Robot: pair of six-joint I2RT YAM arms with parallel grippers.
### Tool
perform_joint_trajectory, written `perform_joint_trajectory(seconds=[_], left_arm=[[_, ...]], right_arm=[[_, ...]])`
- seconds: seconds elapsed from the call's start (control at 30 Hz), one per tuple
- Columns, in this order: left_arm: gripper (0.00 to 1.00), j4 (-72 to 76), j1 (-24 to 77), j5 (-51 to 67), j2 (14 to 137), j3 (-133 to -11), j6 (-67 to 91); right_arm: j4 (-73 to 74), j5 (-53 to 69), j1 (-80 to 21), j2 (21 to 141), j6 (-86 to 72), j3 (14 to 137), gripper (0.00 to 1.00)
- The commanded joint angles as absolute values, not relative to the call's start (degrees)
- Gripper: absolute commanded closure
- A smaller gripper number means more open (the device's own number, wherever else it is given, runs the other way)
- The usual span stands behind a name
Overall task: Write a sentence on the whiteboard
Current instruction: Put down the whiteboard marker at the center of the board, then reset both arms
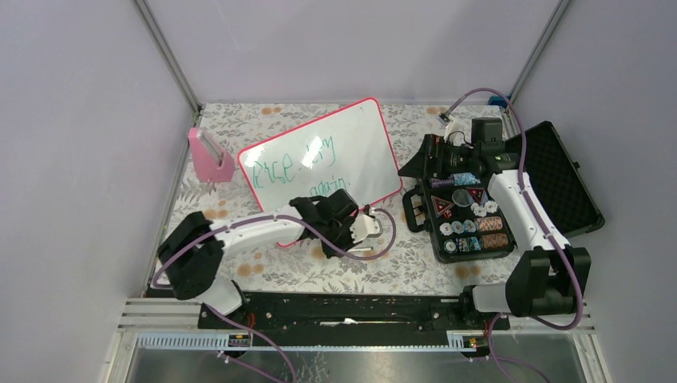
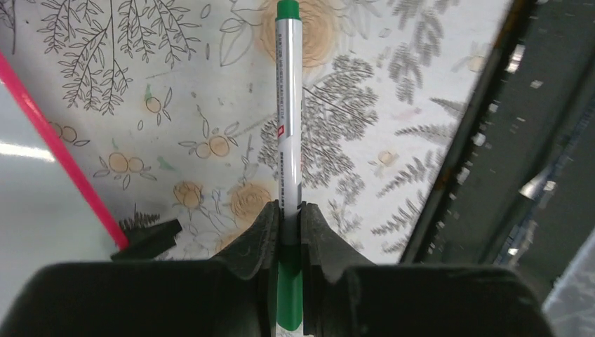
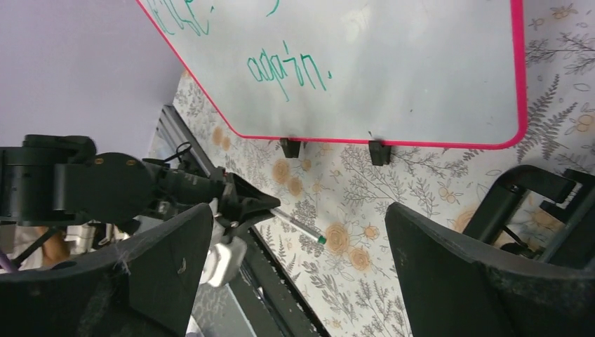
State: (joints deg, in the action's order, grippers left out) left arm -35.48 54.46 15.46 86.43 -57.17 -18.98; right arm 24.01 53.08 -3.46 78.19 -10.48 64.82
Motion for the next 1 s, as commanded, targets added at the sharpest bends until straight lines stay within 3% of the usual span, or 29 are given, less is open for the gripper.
perform_joint_trajectory(seconds=[0.0,0.3,0.53,0.87,0.97], left_arm=[[0.97,-28.35,54.34,12.14,91.15,-57.21,-17.45],[0.82,-27.98,54.59,13.40,97.02,-58.25,-16.66],[0.57,-29.14,54.63,12.92,95.58,-58.19,-16.44],[0.02,-36.99,51.89,15.36,88.94,-66.51,-14.62],[0.01,-39.44,47.83,17.87,86.31,-71.05,-13.52]], right_arm=[[26.32,49.55,-3.34,74.81,-6.34,65.26,0.00],[27.13,50.36,-3.33,74.66,-4.69,64.69,0.00],[29.17,50.97,-3.34,75.12,-3.07,65.07,0.01],[38.31,48.03,-4.97,76.76,3.50,70.44,0.01],[40.99,44.77,-7.59,76.85,5.13,72.72,0.01]])
